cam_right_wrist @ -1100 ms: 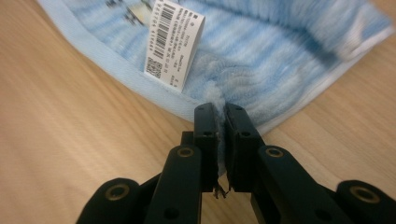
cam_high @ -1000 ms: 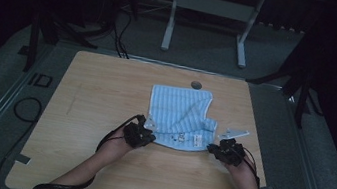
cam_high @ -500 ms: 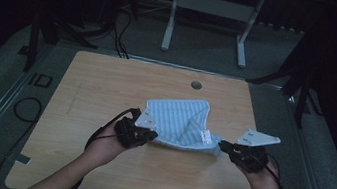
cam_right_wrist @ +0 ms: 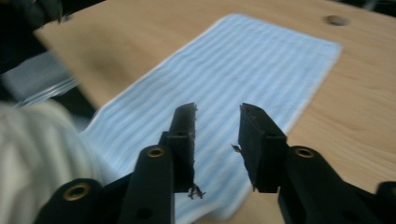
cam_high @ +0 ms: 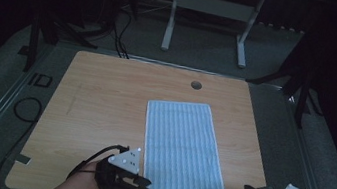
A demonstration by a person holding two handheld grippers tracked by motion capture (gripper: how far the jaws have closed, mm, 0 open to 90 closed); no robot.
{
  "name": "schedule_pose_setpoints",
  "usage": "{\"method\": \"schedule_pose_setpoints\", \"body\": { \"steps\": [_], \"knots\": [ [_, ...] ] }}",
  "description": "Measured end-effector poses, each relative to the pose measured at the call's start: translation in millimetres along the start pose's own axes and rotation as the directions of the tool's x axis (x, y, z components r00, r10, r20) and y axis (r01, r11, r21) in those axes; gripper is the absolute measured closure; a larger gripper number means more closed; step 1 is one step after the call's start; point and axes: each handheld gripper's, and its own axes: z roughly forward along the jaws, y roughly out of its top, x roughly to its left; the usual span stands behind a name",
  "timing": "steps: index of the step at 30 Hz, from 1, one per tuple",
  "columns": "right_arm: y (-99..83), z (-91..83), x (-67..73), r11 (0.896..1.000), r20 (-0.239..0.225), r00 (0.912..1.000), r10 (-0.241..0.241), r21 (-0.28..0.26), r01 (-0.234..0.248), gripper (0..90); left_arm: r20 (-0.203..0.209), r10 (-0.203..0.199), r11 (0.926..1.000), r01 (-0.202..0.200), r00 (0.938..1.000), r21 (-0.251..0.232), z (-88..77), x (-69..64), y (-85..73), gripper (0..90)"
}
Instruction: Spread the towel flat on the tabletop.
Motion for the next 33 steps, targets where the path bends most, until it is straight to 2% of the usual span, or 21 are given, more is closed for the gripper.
{"method": "schedule_pose_setpoints", "body": {
  "steps": [1,3,5,7,8,10,11,13,14,16,17,20,22,23,27,29,31,32,33],
  "knots": [
    [-0.2,2.5,-6.3,1.0,0.027,0.9995,0.016,-0.001,-0.016,65.1,-0.044,-0.01,0.9998,0.011,0.999,0.019,4.9,7.7,-1.5,71.2],
    [1.0,15.3,-17.7,1.0,0.085,0.9963,0.009,0.025,-0.011,62.1,-0.122,-0.022,0.997,0.03,0.9922,0.071,18.2,24.5,-5.3,66.2],
    [3.3,34.2,-29.5,0.999,0.084,0.9965,0.009,0.05,-0.013,61.4,-0.153,-0.062,0.9941,0.075,0.9863,0.078,33.4,46.2,-10.3,64.7],
    [6.5,55.0,-40.2,0.998,0.089,0.9961,-0.004,0.061,-0.002,61.0,-0.155,-0.105,0.9897,0.119,0.9823,0.08,43.1,62.4,-12.8,63.4],
    [9.0,65.5,-45.2,0.997,0.079,0.9968,0.0,0.074,-0.006,60.9,-0.162,-0.101,0.9906,0.114,0.9816,0.075,48.0,69.0,-13.8,63.3],
    [14.6,85.4,-53.0,0.997,0.076,0.997,-0.016,0.08,0.01,61.0,-0.198,-0.109,0.9865,0.131,0.974,0.098,57.4,80.9,-13.5,60.1],
    [17.7,95.4,-57.0,0.996,0.075,0.9969,-0.022,0.091,0.015,61.0,-0.214,-0.092,0.9878,0.117,0.9725,0.103,61.3,85.0,-13.2,60.0],
    [23.7,114.8,-63.4,0.993,0.074,0.9962,-0.046,0.115,0.037,63.7,-0.217,-0.096,0.9867,0.122,0.9713,0.107,68.6,94.7,-12.2,59.9],
    [26.4,123.7,-66.4,0.992,0.08,0.9955,-0.051,0.122,0.041,63.7,-0.231,-0.102,0.9862,0.129,0.9675,0.104,71.9,98.7,-12.0,59.2],
    [30.5,141.2,-72.8,0.989,0.071,0.9967,-0.04,0.143,0.03,67.7,-0.236,-0.119,0.9832,0.147,0.9645,0.108,78.3,108.1,-11.8,58.9],
    [31.7,149.6,-75.1,0.988,0.075,0.9961,-0.046,0.151,0.035,67.7,-0.25,-0.115,0.9826,0.147,0.9613,0.114,82.0,111.7,-11.8,58.8],
    [32.7,174.5,-82.8,0.98,0.086,0.9951,-0.05,0.196,0.033,67.7,-0.269,-0.126,0.9772,0.166,0.9549,0.132,91.5,124.7,-13.0,58.8],
    [31.5,189.7,-88.3,0.974,0.101,0.994,-0.043,0.224,0.019,67.7,-0.289,-0.132,0.9743,0.178,0.9483,0.138,97.0,132.5,-14.4,58.8],
    [30.7,196.5,-90.8,0.971,0.114,0.9926,-0.042,0.237,0.013,67.1,-0.285,-0.147,0.972,0.192,0.9471,0.136,99.6,135.9,-15.1,58.8],
    [26.4,218.7,-101.7,0.963,0.142,0.9896,-0.02,0.269,-0.019,64.7,-0.294,-0.149,0.9683,0.199,0.9443,0.151,109.3,145.8,-18.9,56.4],
    [23.6,227.9,-107.0,0.957,0.15,0.9887,-0.004,0.288,-0.039,63.4,-0.291,-0.163,0.9692,0.208,0.9425,0.131,110.6,150.2,-19.9,55.9],
    [20.3,235.7,-110.3,0.948,0.168,0.9857,-0.013,0.316,-0.042,62.7,-0.294,-0.165,0.9696,0.209,0.9416,0.127,111.2,153.8,-18.8,55.9],
    [18.3,238.6,-112.0,0.947,0.164,0.9864,-0.009,0.318,-0.044,61.4,-0.292,-0.16,0.971,0.204,0.9429,0.125,111.6,155.4,-18.4,55.9],
    [17.6,239.3,-114.0,0.95,0.157,0.9875,0.012,0.305,-0.06,61.2,-0.294,-0.155,0.9727,0.198,0.9431,0.122,112.1,157.4,-18.1,56.0]
  ]
}}
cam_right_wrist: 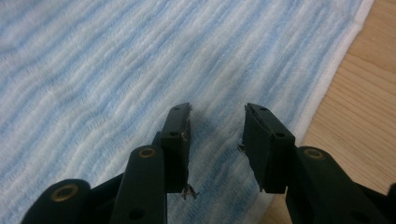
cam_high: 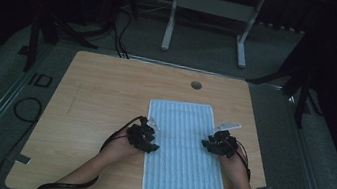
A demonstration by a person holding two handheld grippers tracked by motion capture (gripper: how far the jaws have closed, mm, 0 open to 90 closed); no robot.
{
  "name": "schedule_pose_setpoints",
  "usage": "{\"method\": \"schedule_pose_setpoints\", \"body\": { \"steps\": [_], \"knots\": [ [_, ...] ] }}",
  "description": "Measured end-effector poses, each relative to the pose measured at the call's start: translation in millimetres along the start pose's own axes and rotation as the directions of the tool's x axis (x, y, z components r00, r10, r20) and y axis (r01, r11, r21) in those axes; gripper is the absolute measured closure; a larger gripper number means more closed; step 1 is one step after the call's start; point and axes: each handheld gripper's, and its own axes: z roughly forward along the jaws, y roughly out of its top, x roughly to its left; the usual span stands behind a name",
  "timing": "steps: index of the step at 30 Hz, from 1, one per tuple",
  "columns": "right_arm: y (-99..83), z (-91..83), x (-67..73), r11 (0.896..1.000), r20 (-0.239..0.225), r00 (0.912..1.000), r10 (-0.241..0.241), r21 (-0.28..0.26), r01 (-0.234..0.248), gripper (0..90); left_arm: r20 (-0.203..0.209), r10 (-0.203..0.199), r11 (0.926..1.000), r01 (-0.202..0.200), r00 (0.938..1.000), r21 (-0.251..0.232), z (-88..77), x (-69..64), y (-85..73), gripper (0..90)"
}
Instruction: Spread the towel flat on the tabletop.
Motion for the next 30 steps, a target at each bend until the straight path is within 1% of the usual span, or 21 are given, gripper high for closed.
{"method": "schedule_pose_setpoints", "body": {
  "steps": [1,3,5,7,10,12,14,16,19,21,24,25,26,27,30],
  "knots": [
    [0.2,0.2,-1.3,1.0,0.003,0.9999,0.012,0.0,-0.012,61.2,0.0,-0.003,1.0,0.003,1.0,-0.009,1.0,2.4,0.8,56.0],
    [1.6,1.6,-3.8,1.0,0.009,0.9998,0.016,-0.002,-0.016,61.1,0.005,-0.009,0.9999,0.009,0.9999,-0.012,2.8,8.9,3.9,56.0],
    [4.3,3.6,-7.3,1.0,0.014,0.9995,0.029,0.0,-0.029,61.0,-0.002,0.0,1.0,0.0,1.0,-0.005,5.2,16.0,9.2,55.9],
    [8.7,6.6,-12.3,0.999,0.014,0.9991,0.039,0.006,-0.039,60.8,-0.018,0.003,1.0,-0.003,0.9998,0.002,8.4,23.6,15.8,55.9],
    [17.6,12.1,-19.4,0.999,0.021,0.9987,0.047,0.021,-0.047,60.7,-0.026,-0.005,0.9999,0.005,0.9997,0.011,12.6,35.9,24.9,54.6],
    [23.6,16.2,-23.1,0.998,0.026,0.998,0.058,0.029,-0.058,60.6,-0.036,0.001,0.9999,-0.001,0.9994,0.016,14.9,43.5,29.9,54.5],
    [29.4,20.5,-27.4,0.998,0.032,0.9976,0.062,0.032,-0.063,60.6,-0.038,-0.012,0.9998,0.013,0.9992,0.013,16.7,51.6,33.5,54.5],
    [35.0,24.6,-31.9,0.997,0.034,0.9968,0.072,0.034,-0.073,60.6,-0.031,-0.026,0.9996,0.027,0.9992,0.006,18.3,58.5,36.1,52.7],
    [42.4,29.8,-37.6,0.996,0.037,0.9959,0.082,0.04,-0.084,60.5,-0.039,-0.047,0.9989,0.047,0.9981,-0.004,20.5,64.4,39.2,52.3],
    [46.0,33.0,-41.1,0.996,0.038,0.9959,0.082,0.038,-0.084,60.4,-0.053,-0.046,0.9989,0.046,0.9975,0.001,21.4,66.7,41.4,52.2],
    [50.5,36.6,-45.6,0.994,0.035,0.9946,0.098,0.035,-0.099,59.9,-0.065,-0.052,0.9986,0.053,0.9965,0.009,22.7,69.6,44.7,52.1],
    [51.9,37.9,-46.9,0.994,0.036,0.9945,0.099,0.034,-0.1,58.9,-0.068,-0.047,0.9988,0.048,0.9965,0.012,23.1,71.2,45.8,52.1],
    [53.2,39.1,-48.4,0.995,0.032,0.9946,0.099,0.031,-0.1,57.6,-0.072,-0.055,0.9984,0.056,0.9958,0.01,23.8,72.9,46.9,52.1],
    [54.7,40.0,-49.3,0.994,0.029,0.9941,0.105,0.036,-0.106,57.2,-0.073,-0.065,0.9978,0.066,0.9952,0.009,24.3,74.6,48.2,52.1],
    [58.6,41.6,-49.9,0.993,0.034,0.994,0.104,0.053,-0.105,55.5,-0.084,-0.065,0.9977,0.066,0.9943,0.014,25.3,76.3,50.3,52.1]
  ]
}}
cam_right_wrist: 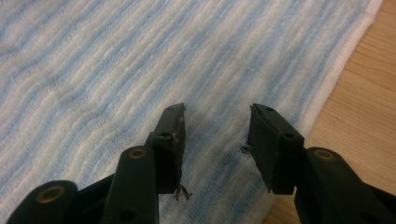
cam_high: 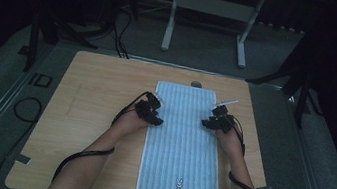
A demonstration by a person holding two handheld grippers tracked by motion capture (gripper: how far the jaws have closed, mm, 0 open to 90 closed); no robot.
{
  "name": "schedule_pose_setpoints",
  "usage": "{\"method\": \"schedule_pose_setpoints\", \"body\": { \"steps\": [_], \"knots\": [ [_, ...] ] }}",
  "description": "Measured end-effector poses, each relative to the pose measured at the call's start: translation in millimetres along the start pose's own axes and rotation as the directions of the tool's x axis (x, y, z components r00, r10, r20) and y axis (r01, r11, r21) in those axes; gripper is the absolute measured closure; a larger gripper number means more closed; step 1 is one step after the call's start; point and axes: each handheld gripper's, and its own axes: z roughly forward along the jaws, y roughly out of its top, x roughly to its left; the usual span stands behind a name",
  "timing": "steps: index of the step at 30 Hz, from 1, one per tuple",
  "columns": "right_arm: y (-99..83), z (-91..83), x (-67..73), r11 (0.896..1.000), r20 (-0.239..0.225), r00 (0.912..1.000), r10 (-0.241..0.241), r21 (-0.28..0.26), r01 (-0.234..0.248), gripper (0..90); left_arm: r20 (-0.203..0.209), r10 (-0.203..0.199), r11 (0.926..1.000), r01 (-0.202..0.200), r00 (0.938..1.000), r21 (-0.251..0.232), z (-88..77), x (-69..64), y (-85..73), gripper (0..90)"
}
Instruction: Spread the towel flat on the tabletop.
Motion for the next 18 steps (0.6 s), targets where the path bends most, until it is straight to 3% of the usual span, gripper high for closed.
{"method": "schedule_pose_setpoints", "body": {
  "steps": [3,8,11,18],
  "knots": [
    [0.4,-1.4,2.1,1.0,0.004,1.0,-0.008,0.01,0.008,52.9,0.007,-0.014,0.9999,0.014,0.9999,-0.001,-1.9,1.0,-0.8,48.8],
    [-5.0,-16.7,0.0,0.999,0.0,1.0,-0.005,-0.043,0.005,52.1,-0.001,-0.052,0.9977,0.052,0.9986,-0.044,-18.4,1.0,-9.3,45.1],
    [-8.3,-27.4,-4.8,0.999,-0.003,1.0,-0.002,-0.051,0.002,51.5,-0.004,-0.049,0.9975,0.049,0.9988,-0.052,-28.0,1.9,-14.5,42.6],
    [-13.2,-34.9,-18.0,0.998,-0.001,0.9991,0.043,-0.036,-0.043,51.5,-0.014,-0.126,0.9902,0.125,0.9919,-0.062,-34.7,12.2,-20.4,41.5]
  ]
}}
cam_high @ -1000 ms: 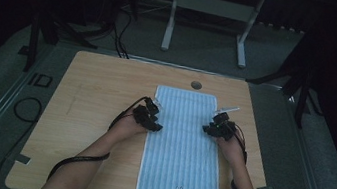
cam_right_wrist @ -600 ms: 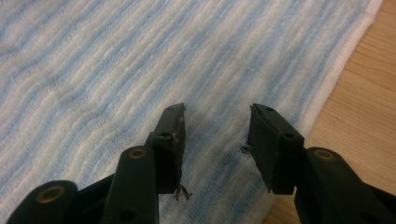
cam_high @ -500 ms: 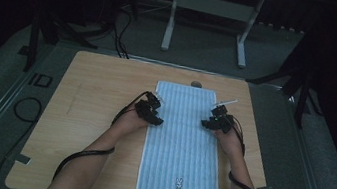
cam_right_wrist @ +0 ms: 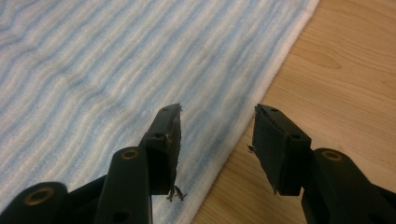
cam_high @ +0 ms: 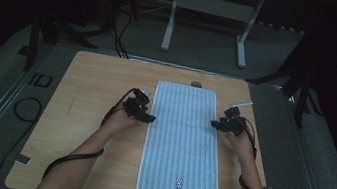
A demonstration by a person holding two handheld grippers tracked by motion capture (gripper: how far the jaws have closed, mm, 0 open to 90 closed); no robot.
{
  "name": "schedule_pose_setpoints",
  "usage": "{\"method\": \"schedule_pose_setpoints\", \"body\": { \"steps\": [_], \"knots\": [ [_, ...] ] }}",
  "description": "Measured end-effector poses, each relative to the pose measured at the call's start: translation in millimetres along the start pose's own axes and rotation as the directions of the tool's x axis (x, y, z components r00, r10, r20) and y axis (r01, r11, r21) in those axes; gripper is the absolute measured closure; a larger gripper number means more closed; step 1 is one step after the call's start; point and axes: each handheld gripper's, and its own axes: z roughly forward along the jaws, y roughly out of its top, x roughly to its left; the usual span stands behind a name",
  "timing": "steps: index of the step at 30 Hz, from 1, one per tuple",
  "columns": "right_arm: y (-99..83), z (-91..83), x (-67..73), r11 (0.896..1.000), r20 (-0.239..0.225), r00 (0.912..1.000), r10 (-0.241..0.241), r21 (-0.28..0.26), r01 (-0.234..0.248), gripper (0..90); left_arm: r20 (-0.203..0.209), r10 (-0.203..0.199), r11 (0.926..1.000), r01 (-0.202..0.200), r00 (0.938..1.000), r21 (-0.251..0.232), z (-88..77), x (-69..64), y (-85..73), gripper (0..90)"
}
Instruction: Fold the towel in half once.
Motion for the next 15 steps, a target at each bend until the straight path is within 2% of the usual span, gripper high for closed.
{"method": "schedule_pose_setpoints", "body": {
  "steps": [5,12,15],
  "knots": [
    [-0.2,7.9,-2.9,1.0,0.021,0.9997,0.01,0.021,-0.01,51.7,-0.009,-0.016,0.9999,0.016,0.9998,-0.004,9.6,4.8,2.9,41.4],
    [1.2,20.0,-5.0,0.998,0.031,0.9993,0.023,0.054,-0.024,52.0,-0.03,-0.021,0.9998,0.021,0.9993,0.003,26.6,2.8,4.4,41.5],
    [0.8,24.8,-2.4,0.998,0.036,0.9993,0.011,0.057,-0.013,53.3,-0.042,-0.006,1.0,0.006,0.9991,-0.002,30.0,1.0,3.8,41.9]
  ]
}}
